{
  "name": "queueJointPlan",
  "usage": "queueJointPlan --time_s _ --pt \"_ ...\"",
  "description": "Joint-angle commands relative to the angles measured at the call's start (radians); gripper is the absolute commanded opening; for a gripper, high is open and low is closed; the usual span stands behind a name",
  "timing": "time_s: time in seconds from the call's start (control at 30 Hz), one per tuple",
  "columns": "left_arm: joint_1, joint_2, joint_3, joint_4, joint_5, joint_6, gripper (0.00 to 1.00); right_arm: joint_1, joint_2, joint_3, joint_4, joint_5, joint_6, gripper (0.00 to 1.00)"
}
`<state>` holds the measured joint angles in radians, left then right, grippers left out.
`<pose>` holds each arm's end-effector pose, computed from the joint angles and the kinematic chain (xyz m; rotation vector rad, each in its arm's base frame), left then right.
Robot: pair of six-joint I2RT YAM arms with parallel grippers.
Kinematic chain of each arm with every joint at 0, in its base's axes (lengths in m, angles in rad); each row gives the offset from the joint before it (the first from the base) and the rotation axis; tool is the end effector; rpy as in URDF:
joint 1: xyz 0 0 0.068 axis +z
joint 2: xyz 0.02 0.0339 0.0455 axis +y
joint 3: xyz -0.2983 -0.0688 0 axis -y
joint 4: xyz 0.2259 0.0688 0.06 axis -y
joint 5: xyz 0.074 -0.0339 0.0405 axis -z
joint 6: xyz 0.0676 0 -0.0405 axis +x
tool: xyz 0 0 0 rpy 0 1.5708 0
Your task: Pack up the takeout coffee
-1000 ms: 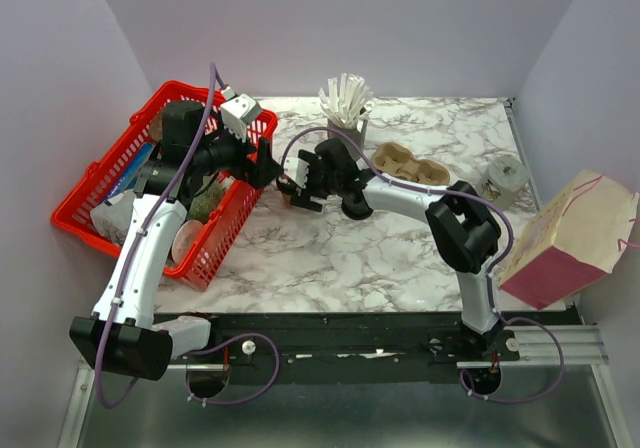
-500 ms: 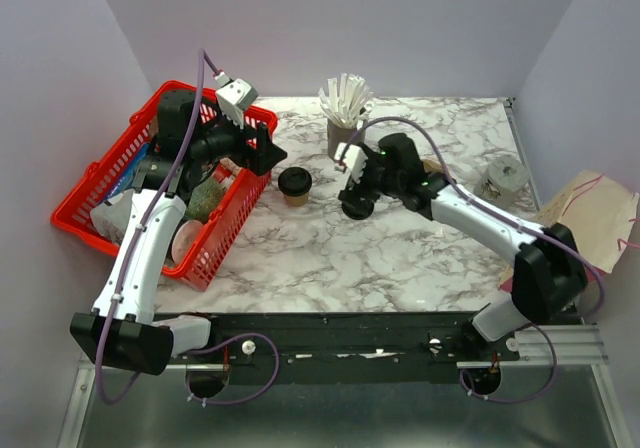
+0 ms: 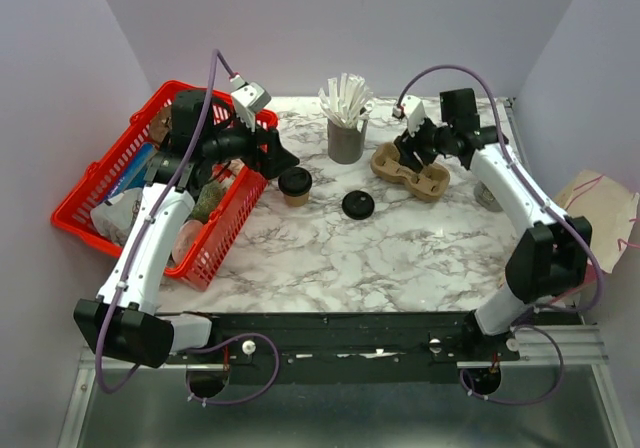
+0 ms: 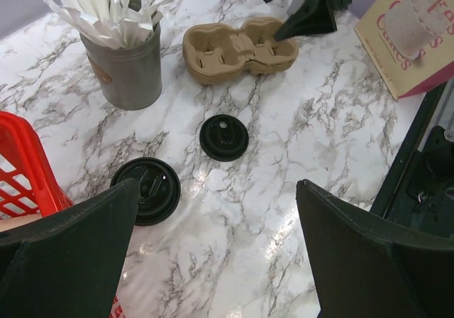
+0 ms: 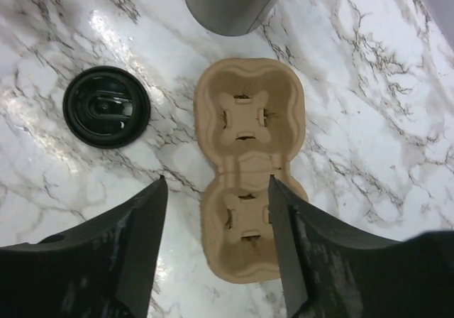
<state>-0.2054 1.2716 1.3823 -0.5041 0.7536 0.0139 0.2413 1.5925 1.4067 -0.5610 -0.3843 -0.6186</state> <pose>0.2489 -0.0991 0.4359 0.7005 1.8170 -0.8618 0.3434 0.1106 0.3361 -1.1145 1.9704 0.2462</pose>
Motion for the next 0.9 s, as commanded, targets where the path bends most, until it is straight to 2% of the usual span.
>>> queueJointPlan --time_s 0.0,0.13,0.37,0.63,0.87 --pt "-0.009 -0.020 -0.017 -0.043 0.039 0.047 0.99 -0.071 0.209 0.243 -0.259 -0.128 -0.165 0.64" --pt "-0.011 -0.035 -0.026 -0.089 0.021 0.095 0.98 -0.099 0.386 0.472 -0.449 -0.172 -0.243 0.62" --pt "-0.011 -0.055 -0.045 -0.123 -0.017 0.127 0.99 -0.103 0.533 0.662 -0.540 -0.165 -0.334 0.61" --pt "-0.009 -0.054 -0.058 -0.122 -0.026 0.132 0.99 -0.103 0.563 0.621 -0.554 -0.084 -0.428 0.61" --pt "-0.008 -0.035 -0.057 -0.109 -0.028 0.123 0.98 -0.102 0.547 0.541 -0.505 -0.047 -0.419 0.63"
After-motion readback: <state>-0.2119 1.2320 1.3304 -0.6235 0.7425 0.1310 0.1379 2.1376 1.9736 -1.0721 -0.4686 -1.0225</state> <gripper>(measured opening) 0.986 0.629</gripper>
